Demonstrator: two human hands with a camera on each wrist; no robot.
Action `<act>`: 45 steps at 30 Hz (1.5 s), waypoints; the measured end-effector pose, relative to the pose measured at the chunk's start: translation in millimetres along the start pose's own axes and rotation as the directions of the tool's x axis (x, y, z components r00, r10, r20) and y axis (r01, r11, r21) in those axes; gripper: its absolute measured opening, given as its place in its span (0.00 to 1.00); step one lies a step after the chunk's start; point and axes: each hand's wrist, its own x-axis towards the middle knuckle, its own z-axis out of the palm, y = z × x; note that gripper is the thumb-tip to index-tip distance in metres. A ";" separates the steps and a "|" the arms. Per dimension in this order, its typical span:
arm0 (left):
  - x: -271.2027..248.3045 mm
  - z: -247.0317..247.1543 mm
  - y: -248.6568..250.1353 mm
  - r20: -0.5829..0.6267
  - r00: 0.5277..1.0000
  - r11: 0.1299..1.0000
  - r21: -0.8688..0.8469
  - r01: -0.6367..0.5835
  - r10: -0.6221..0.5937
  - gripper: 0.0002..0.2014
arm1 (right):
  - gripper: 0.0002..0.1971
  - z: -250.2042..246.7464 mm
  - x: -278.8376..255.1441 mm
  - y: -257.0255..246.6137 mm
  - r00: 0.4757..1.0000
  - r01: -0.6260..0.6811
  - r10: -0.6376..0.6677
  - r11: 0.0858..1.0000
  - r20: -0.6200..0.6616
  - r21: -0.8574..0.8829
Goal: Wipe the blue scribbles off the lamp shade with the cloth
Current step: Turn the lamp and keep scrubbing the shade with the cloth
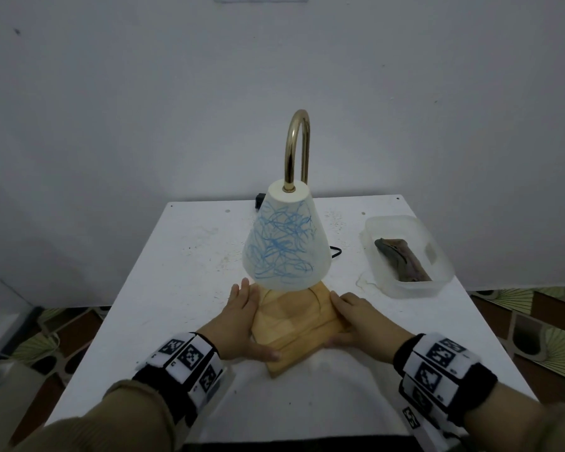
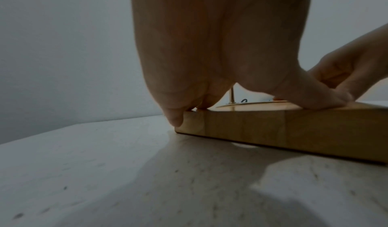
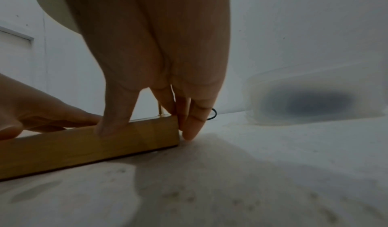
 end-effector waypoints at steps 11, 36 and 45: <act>2.5 -10.2 24.3 -0.020 0.990 0.989 -0.059 0.136 -0.137 0.65 | 0.46 -22.8 21.8 3.6 0.999 -0.032 0.032 0.999 0.041 0.006; -18.5 21.5 27.2 -0.251 0.963 0.935 -0.354 0.005 -0.100 0.37 | 0.21 -63.7 80.4 121.6 0.871 -0.415 0.341 0.896 -0.354 -0.158; -9.4 5.6 15.4 -0.260 0.958 0.947 -0.320 0.031 -0.120 0.36 | 0.11 -89.7 60.1 104.6 0.792 -0.291 0.327 0.945 -0.516 0.152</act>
